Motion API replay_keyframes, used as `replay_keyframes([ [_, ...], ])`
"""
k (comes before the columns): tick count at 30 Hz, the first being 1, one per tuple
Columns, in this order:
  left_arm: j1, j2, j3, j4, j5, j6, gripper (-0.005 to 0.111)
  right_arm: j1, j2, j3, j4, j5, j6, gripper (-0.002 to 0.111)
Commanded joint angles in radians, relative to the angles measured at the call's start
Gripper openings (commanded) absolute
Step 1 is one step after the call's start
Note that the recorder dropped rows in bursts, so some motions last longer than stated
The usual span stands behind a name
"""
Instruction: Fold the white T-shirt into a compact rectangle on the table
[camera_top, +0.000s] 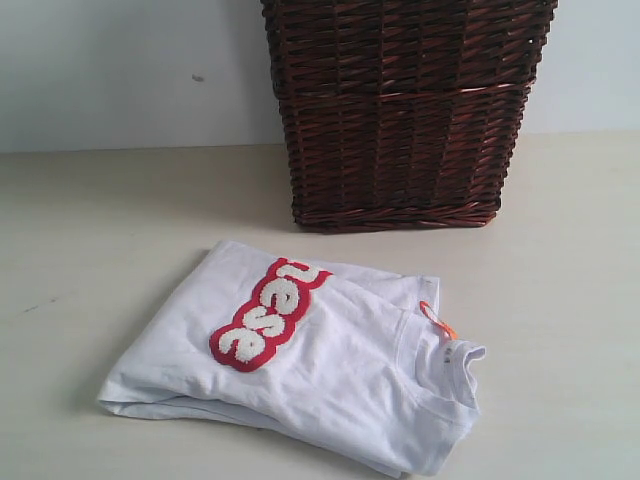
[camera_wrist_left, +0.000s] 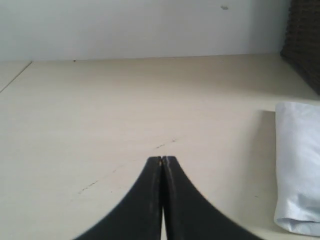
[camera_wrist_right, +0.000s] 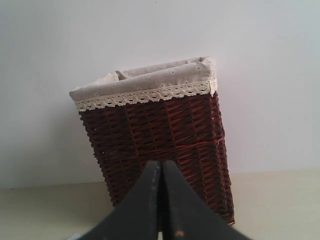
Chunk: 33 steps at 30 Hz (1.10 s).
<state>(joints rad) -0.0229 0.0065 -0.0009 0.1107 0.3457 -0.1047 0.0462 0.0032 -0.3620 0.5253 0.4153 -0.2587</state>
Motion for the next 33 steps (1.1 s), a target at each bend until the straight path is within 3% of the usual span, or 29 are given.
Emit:
replay_keyframes([
  [1, 0.002, -0.007, 0.001, -0.012, 0.012, 0.0, 0.0, 0.0, -0.003, 0.002, -0.003, -0.011, -0.001, 0.0],
  [28, 0.002, -0.007, 0.001, -0.012, 0.012, 0.0, 0.0, 0.0, -0.003, 0.002, -0.005, -0.011, -0.001, 0.0],
  [33, 0.002, -0.007, 0.001, -0.012, 0.012, 0.0, 0.0, 0.0, -0.003, 0.007, -0.029, -0.113, -0.027, 0.0],
])
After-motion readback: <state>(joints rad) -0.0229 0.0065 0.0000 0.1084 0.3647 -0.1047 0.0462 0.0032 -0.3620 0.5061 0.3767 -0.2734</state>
